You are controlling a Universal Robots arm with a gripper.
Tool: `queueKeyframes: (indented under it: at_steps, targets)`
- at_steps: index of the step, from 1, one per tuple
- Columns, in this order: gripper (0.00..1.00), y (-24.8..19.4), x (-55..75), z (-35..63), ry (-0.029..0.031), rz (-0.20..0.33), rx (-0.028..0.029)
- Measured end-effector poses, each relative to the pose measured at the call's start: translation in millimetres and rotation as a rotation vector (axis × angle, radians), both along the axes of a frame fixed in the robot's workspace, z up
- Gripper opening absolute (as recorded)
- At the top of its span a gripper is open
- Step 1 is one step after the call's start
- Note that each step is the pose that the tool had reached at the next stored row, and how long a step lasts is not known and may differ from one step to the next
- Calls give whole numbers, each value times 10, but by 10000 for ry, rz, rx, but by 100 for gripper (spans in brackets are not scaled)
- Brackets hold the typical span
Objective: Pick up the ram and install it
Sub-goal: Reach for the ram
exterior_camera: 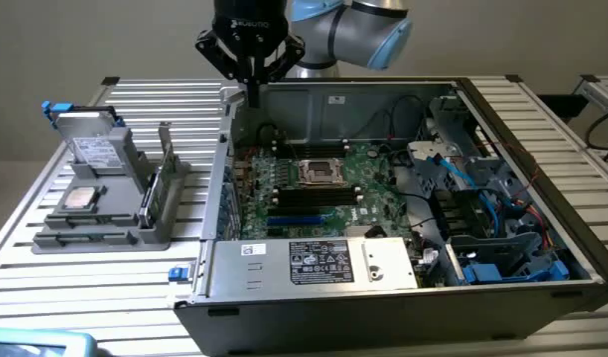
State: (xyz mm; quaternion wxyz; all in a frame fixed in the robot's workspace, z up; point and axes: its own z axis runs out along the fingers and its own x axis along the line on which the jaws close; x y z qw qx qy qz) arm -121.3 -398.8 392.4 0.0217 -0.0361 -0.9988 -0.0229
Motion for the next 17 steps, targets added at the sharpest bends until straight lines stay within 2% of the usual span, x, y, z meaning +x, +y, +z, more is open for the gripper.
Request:
queueKeyframes:
  at_steps: [9, 14, 15, 17]
  targets:
    - [11, 0, 0, 0, 38, 0, 0]
    - [11, 0, -1, 0, 37, 0, 3]
    - [11, 1, -32, -1, 9, -1, 2]
    - [11, 1, -108, -6, -112, 0, 1]
